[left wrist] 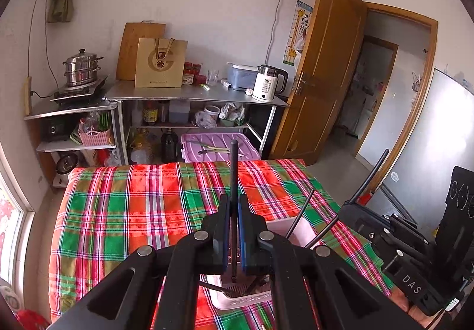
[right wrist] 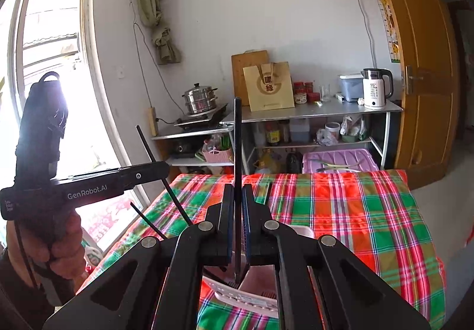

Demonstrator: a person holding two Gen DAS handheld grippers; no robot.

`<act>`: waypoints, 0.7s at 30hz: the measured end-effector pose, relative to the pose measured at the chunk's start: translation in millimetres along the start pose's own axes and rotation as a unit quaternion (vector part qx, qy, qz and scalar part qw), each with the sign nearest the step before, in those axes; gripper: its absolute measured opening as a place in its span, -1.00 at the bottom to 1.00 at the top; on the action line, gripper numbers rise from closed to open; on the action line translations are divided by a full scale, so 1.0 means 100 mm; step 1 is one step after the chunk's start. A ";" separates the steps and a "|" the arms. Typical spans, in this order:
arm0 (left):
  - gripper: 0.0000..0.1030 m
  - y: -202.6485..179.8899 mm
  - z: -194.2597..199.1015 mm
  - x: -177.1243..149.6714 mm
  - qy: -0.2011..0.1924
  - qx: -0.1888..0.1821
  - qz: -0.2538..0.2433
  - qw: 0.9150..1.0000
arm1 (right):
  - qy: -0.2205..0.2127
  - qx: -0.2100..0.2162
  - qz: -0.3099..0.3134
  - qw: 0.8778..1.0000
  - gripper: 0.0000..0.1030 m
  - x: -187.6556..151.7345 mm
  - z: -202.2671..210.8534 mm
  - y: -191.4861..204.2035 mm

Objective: Organize utensils
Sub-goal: 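Open the left tool to drop its chopstick while the right tool opens too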

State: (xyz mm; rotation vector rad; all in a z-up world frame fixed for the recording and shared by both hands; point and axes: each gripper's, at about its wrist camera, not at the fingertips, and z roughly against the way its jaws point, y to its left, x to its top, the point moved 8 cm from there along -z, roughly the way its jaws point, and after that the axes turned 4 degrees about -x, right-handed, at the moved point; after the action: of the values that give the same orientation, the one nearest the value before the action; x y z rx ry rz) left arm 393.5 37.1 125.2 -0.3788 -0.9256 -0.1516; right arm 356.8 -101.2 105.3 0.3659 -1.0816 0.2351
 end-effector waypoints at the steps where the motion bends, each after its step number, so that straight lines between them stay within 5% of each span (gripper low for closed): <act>1: -0.91 0.01 -0.04 -0.03 0.004 0.000 0.002 1.000 | 0.005 0.001 0.000 1.000 -0.90 -0.04 -0.04 -0.01; 16: -0.90 0.17 -0.29 -0.26 0.032 0.017 0.014 0.999 | 0.071 0.003 0.001 0.997 -0.90 -0.53 -0.33 -0.05; 21: -0.68 0.12 -0.14 -0.21 0.009 0.018 0.005 1.000 | 0.064 0.002 0.001 0.998 -0.78 -0.49 -0.20 -0.06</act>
State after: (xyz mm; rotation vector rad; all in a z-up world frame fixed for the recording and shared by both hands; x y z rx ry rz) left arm 394.6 42.1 97.8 -0.3485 -0.9072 -0.1296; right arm 353.4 -98.9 52.0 0.3494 -0.9565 0.2589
